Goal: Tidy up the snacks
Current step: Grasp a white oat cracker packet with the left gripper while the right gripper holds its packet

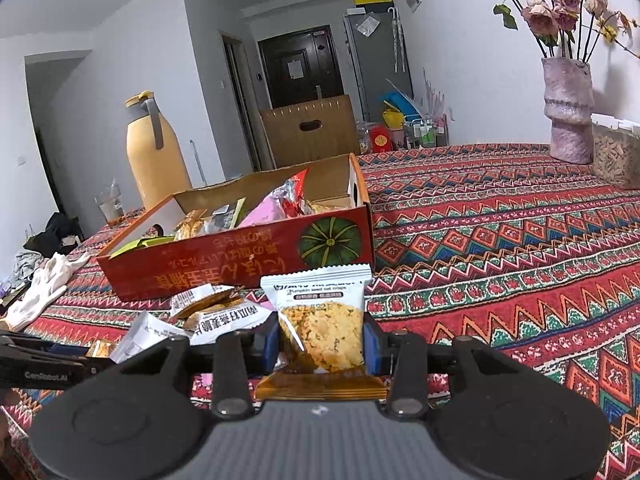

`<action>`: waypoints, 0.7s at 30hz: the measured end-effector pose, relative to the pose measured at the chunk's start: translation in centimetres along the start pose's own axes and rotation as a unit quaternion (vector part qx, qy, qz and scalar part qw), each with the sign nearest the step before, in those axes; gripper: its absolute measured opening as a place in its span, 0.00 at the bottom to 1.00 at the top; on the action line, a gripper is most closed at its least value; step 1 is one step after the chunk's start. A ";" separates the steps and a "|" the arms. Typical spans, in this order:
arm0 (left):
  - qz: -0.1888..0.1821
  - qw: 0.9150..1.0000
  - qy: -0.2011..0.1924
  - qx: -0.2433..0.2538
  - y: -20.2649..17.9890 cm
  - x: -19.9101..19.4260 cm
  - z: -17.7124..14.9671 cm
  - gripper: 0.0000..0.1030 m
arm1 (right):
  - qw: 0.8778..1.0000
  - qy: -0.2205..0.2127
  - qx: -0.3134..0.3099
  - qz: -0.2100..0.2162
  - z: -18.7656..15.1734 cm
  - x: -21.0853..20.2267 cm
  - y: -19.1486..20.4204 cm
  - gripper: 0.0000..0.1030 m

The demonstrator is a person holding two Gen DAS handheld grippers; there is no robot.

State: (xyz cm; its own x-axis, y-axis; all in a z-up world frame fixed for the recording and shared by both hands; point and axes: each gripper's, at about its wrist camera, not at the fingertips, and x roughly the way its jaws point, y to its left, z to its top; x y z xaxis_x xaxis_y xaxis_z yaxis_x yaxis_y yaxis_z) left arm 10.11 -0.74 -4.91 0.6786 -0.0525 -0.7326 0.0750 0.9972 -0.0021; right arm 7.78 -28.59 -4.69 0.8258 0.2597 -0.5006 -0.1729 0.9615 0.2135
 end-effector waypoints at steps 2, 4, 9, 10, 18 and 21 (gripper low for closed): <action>0.001 1.000 -0.008 0.000 0.2 -0.5 0.2 0.43 | 1.000 -0.002 -0.002 0.001 0.1 -0.1 0.0 0.39; 0.004 1.000 -0.017 -0.002 0.5 -0.9 0.5 0.43 | 1.000 -0.004 -0.004 0.002 0.3 -0.1 0.2 0.39; 0.005 0.999 -0.043 -0.009 0.9 -2.2 1.6 0.43 | 1.000 -0.010 -0.009 0.007 0.9 -0.1 0.6 0.38; 0.005 0.999 -0.048 -0.010 0.9 -2.4 1.8 0.43 | 1.000 -0.011 -0.011 0.008 1.0 -0.1 0.7 0.38; 0.002 0.996 -0.087 -0.020 1.1 -3.7 4.1 0.43 | 0.999 -0.029 -0.023 0.018 2.6 0.3 1.7 0.38; 0.001 0.995 -0.100 -0.022 1.0 -4.0 5.0 0.43 | 0.999 -0.036 -0.026 0.021 3.2 0.6 1.9 0.38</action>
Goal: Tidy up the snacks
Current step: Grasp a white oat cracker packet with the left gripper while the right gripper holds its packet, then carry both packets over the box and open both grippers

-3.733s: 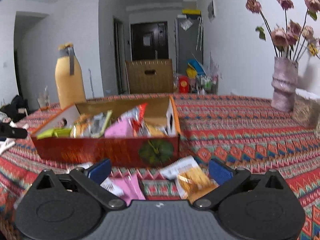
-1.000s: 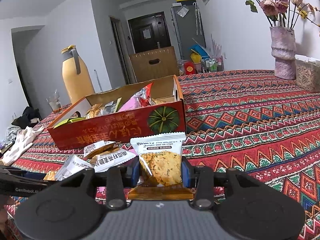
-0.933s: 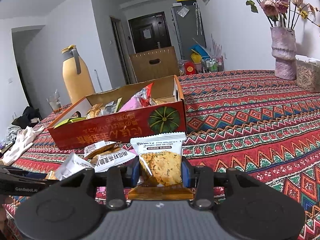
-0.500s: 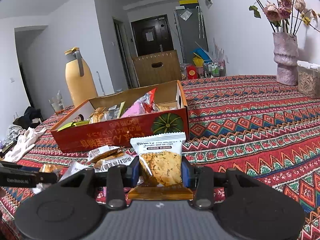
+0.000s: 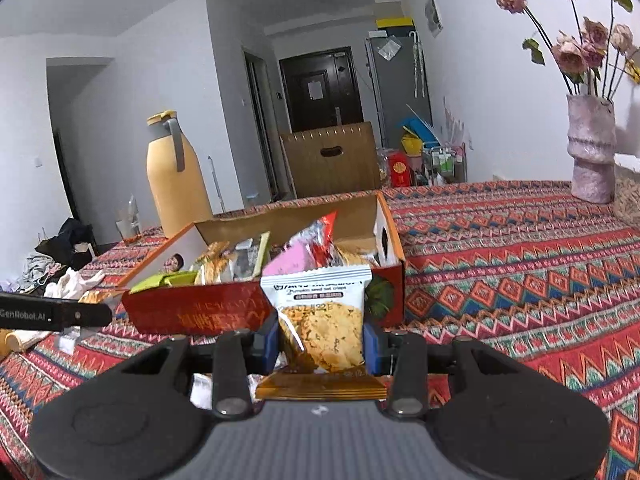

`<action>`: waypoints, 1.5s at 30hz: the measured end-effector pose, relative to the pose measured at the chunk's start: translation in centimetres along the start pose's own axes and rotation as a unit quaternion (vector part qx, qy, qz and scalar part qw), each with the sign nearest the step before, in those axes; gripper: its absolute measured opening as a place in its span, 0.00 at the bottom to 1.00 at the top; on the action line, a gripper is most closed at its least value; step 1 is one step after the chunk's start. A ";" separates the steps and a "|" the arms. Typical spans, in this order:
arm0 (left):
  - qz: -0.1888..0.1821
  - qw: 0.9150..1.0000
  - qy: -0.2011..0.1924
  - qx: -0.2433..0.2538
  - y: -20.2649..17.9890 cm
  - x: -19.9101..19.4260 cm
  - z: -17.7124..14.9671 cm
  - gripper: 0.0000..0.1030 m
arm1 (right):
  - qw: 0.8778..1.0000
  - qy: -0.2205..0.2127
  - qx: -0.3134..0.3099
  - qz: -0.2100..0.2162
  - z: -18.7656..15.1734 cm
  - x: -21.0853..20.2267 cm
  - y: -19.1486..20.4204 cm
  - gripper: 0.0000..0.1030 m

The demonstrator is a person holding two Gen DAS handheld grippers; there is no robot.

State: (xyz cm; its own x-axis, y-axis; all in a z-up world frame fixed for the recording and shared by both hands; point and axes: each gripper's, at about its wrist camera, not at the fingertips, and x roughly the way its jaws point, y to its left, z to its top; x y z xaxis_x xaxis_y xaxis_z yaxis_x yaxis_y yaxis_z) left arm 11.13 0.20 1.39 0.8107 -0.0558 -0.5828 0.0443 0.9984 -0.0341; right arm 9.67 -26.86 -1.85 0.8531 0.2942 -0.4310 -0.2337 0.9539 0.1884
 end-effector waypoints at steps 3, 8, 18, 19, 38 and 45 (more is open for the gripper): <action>-0.001 1.000 -0.011 -0.002 -0.2 0.1 0.9 0.43 | 1.000 -0.008 -0.004 0.003 0.8 0.4 0.3 0.38; -0.003 1.000 -0.028 -0.005 -0.5 0.5 2.6 0.43 | 1.000 -0.020 -0.011 0.005 2.3 1.5 0.7 0.38; -0.004 0.999 -0.048 -0.018 -1.1 2.1 5.3 0.43 | 0.999 -0.033 -0.026 0.011 5.2 4.6 1.8 0.38; -0.003 0.999 -0.051 -0.019 -1.1 2.3 5.6 0.43 | 0.999 -0.034 -0.027 0.012 5.6 5.0 1.9 0.38; 0.020 0.996 -0.067 -0.050 -0.2 9.6 8.1 0.43 | 0.999 -0.041 -0.018 -0.007 8.3 12.6 1.3 0.38; 0.030 0.997 -0.038 -0.054 0.7 12.2 7.1 0.43 | 1.000 -0.014 -0.021 -0.002 7.1 14.1 1.5 0.38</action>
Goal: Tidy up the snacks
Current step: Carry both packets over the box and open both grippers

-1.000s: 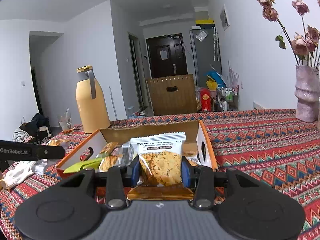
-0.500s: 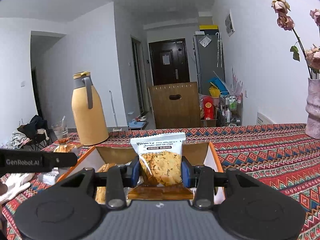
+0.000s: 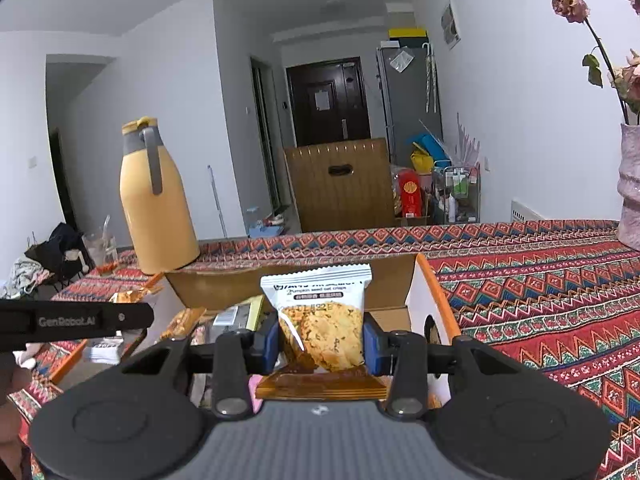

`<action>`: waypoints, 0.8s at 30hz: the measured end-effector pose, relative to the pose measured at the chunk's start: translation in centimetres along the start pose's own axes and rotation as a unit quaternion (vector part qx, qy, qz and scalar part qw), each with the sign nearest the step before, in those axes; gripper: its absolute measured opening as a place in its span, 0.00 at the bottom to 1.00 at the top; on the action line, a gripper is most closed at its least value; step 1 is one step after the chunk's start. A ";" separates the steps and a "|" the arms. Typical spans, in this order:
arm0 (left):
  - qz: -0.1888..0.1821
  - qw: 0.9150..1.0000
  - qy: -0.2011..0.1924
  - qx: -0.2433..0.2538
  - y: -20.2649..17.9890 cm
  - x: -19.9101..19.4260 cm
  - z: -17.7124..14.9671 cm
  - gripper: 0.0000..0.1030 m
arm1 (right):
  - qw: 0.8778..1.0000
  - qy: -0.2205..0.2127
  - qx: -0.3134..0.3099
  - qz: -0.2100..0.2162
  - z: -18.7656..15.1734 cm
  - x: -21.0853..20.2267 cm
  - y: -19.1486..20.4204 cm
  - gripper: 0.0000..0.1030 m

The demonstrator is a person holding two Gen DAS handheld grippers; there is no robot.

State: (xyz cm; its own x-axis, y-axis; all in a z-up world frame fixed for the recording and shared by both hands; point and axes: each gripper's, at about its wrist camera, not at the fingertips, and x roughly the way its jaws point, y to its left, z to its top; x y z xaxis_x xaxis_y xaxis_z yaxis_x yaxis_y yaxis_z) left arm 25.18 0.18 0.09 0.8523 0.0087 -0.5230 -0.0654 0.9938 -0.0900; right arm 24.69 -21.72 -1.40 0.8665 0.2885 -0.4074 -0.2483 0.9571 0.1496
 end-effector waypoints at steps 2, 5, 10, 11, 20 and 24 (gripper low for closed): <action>0.001 1.000 0.002 -0.001 0.1 0.1 -0.2 0.43 | 1.000 0.004 0.000 -0.002 -0.2 0.2 -0.1 0.38; 0.003 1.000 0.001 0.000 0.1 0.0 -0.3 0.43 | 1.000 0.007 0.002 -0.007 -0.3 0.4 -0.1 0.38; 0.003 1.000 -0.007 -0.001 0.2 -0.3 -0.3 0.52 | 1.000 0.007 0.002 -0.008 -0.4 0.2 0.1 0.41; 0.003 1.000 -0.009 -0.002 0.2 -0.4 -0.3 0.62 | 1.000 0.004 0.002 -0.010 -0.5 0.1 0.1 0.45; 0.020 0.999 -0.045 -0.011 0.2 -2.2 -0.1 1.00 | 0.999 -0.029 0.014 -0.018 -0.4 -1.4 -0.2 1.00; 0.023 0.999 -0.038 -0.016 0.3 -2.0 -0.1 1.00 | 0.999 -0.032 0.017 -0.019 -0.3 -1.6 -0.4 1.00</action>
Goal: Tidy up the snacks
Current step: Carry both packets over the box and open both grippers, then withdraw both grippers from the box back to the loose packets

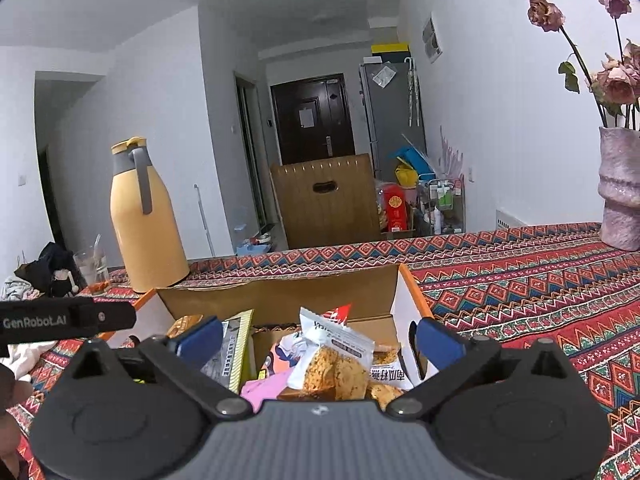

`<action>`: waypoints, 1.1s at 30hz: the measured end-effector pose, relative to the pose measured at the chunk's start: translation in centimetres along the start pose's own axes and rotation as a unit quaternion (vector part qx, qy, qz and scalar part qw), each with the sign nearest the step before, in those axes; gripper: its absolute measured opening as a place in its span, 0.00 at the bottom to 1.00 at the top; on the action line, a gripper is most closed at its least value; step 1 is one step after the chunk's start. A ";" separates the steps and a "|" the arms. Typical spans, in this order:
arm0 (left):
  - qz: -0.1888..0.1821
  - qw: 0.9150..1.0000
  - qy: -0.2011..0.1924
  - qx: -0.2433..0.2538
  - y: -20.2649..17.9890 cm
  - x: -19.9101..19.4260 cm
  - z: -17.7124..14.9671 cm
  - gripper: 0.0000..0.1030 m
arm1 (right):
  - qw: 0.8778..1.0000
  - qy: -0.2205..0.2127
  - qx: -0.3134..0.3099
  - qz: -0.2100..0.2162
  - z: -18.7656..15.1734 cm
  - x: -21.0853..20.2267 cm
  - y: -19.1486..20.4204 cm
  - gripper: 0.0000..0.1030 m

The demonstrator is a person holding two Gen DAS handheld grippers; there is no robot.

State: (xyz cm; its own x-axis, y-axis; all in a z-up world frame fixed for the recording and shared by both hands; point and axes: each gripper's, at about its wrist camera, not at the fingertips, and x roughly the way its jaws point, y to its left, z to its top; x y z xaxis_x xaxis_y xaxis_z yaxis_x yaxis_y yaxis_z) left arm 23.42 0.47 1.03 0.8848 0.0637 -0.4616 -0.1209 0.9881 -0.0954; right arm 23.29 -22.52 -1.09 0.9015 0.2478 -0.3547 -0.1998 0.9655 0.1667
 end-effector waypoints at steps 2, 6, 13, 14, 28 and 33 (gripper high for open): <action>0.001 1.000 0.001 -0.001 0.0 0.0 0.0 1.00 | 1.000 -0.001 0.000 0.001 0.1 -0.1 0.1 1.00; 0.000 1.000 -0.001 -0.001 0.1 -0.2 0.0 1.00 | 1.000 -0.005 0.001 -0.001 0.1 -0.4 0.0 1.00; 0.003 1.000 -0.011 -0.001 -0.3 -1.3 0.4 1.00 | 1.000 -0.018 -0.002 -0.004 0.7 -1.4 0.1 1.00; 0.005 1.000 -0.012 0.000 -0.4 -1.5 0.6 1.00 | 1.000 -0.021 -0.004 -0.003 0.8 -1.6 0.1 1.00; 0.004 1.000 0.001 -0.005 1.2 -4.9 0.1 1.00 | 0.999 -0.041 -0.030 0.013 1.3 -6.4 1.6 1.00; 0.014 1.000 0.015 -0.002 2.3 -5.6 -1.2 1.00 | 0.999 -0.026 -0.034 0.012 0.2 -7.6 1.6 1.00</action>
State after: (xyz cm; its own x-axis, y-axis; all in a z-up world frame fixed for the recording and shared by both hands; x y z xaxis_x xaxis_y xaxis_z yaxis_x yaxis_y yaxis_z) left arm 17.61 2.27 2.36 0.8668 0.0862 -0.4911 -0.1466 0.9855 -0.0857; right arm 16.20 -22.86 2.10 0.9143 0.2688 -0.3029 -0.2463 0.9628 0.1110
